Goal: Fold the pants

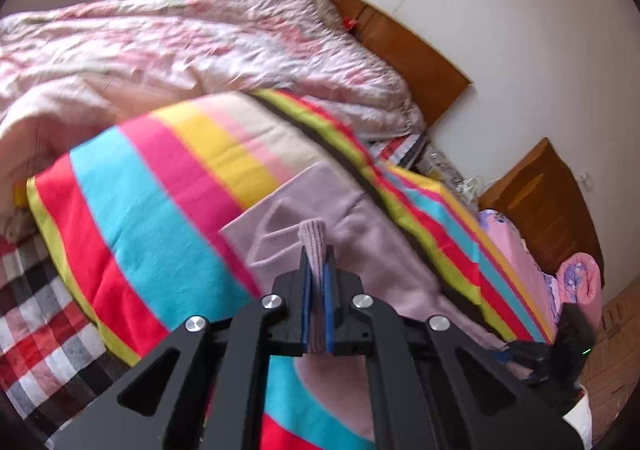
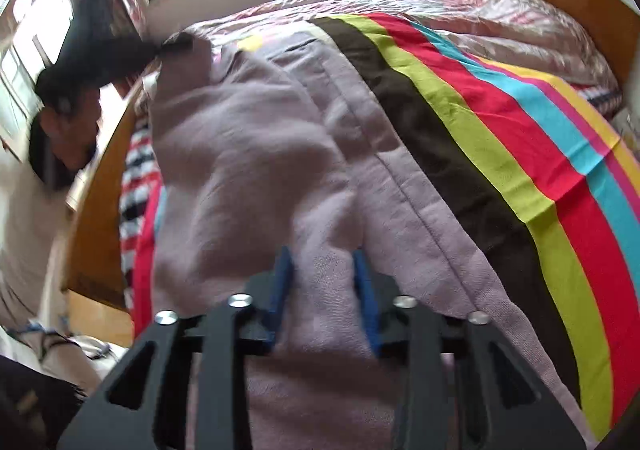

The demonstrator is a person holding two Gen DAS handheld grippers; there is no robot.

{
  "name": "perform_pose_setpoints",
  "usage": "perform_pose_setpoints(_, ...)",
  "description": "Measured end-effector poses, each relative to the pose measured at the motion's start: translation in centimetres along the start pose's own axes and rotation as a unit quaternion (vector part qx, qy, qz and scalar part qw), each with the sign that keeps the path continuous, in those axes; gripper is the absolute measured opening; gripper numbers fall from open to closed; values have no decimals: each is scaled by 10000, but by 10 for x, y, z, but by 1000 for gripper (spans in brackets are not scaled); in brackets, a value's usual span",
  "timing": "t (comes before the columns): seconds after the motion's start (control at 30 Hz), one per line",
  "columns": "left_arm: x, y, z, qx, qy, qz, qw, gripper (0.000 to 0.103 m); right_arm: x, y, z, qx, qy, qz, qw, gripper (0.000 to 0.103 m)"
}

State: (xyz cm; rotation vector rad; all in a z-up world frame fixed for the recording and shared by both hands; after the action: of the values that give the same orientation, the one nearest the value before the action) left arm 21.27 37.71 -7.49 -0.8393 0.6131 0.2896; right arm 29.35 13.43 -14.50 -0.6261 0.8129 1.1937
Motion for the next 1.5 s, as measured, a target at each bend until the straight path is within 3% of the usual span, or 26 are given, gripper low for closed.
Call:
perform_pose_setpoints(0.13, -31, -96, 21, 696, -374, -744, 9941, 5, -43, -9, 7, 291, -626, -850, 9940, 8)
perform_pose_setpoints(0.23, -87, -182, 26, 1440, -1032, -1582, 9714, 5, -118, -17, 8, 579, -1520, -1892, 9684, 9)
perform_pose_setpoints(0.27, -106, -198, 27, 1602, -1248, -1714, 9641, 5, -127, -17, 6, 617, -1603, -2054, 9635, 22)
perform_pose_setpoints(0.3, -119, -207, 27, 1683, -1400, -1788, 9592, 5, -130, -16, 4, 666, -1592, -2129, 9617, 69)
perform_pose_setpoints(0.33, -125, -205, 29, 1661, -1465, -1702, 9602, 5, -121, -14, 2, 620, -1461, -2039, 9660, 99)
perform_pose_setpoints(0.4, -106, -173, 36, 1313, -1330, -1226, 9747, 5, -92, -10, -7, 420, -1078, -1848, 9759, 95)
perform_pose_setpoints(0.43, -83, -140, 40, 957, -1120, -831, 9856, 5, -84, -13, -11, 487, -1003, -1820, 9769, 93)
perform_pose_setpoints(0.5, -37, -72, 40, 373, -673, -38, 9970, 5, -78, -23, -18, 911, -1099, -1638, 9761, 80)
perform_pose_setpoints(0.6, 15, 4, 22, 68, -104, 710, 9974, 5, -84, -36, -28, 1307, -1280, -1497, 9717, 80)
perform_pose_setpoints(0.7, 51, 53, 0, -59, 339, 1178, 9924, 7, -84, -52, -47, 1345, -1001, -1568, 9733, 80)
perform_pose_setpoints(0.77, 53, 68, -4, -106, 333, 1203, 9921, 10, -91, -62, -59, 1336, -892, -1503, 9755, 80)
perform_pose_setpoints(0.87, 36, 61, 2, -75, 22, 1224, 9925, 14, -85, -71, -72, 1268, -626, -1434, 9795, 80)
perform_pose_setpoints(0.97, 10, 46, 15, 145, -430, 1308, 9904, 22, -84, -76, -72, 1213, -544, -1369, 9816, 59)
perform_pose_setpoints(1.03, -10, 26, 25, 354, -785, 1297, 9878, 24, -79, -84, -61, 1118, -512, -1330, 9835, 57)
perform_pose_setpoints(1.1, -16, -6, 32, 619, -903, 1143, 9874, 24, -67, -87, -54, 963, -321, -1149, 9882, 57)
perform_pose_setpoints(1.17, -5, -46, 27, 1064, -654, 795, 9890, 28, -53, -86, -56, 756, -31, -1026, 9918, 55)
perform_pose_setpoints(1.23, 22, -90, 3, 1746, -32, 428, 9837, 36, -38, -80, -66, 499, 318, -830, 9948, 53)
perform_pose_setpoints(1.3, 49, -119, -21, 2445, 396, 300, 9684, 36, -33, -72, -76, 317, 506, -707, 9957, 49)
perform_pose_setpoints(1.37, 80, -133, -40, 3072, 808, 350, 9476, 36, -37, -63, -82, 127, 533, -657, 9963, 49)
perform_pose_setpoints(1.5, 119, -127, -55, 3378, 1473, 304, 9291, 36, -39, -56, -90, -85, 605, -691, 9957, 42)
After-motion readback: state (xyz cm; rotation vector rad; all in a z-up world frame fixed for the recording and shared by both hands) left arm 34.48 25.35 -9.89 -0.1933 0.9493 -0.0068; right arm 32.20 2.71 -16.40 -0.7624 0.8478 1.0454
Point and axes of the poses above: each gripper's, at about its wrist camera, not at the fingertips, and x roughly the way its jaws point, y to its left, z to its top, the point moved 9 cm from there along x, roughly the way its jaws point, and after that the axes turned 12 degrees about -x, right-handed, at the moved point
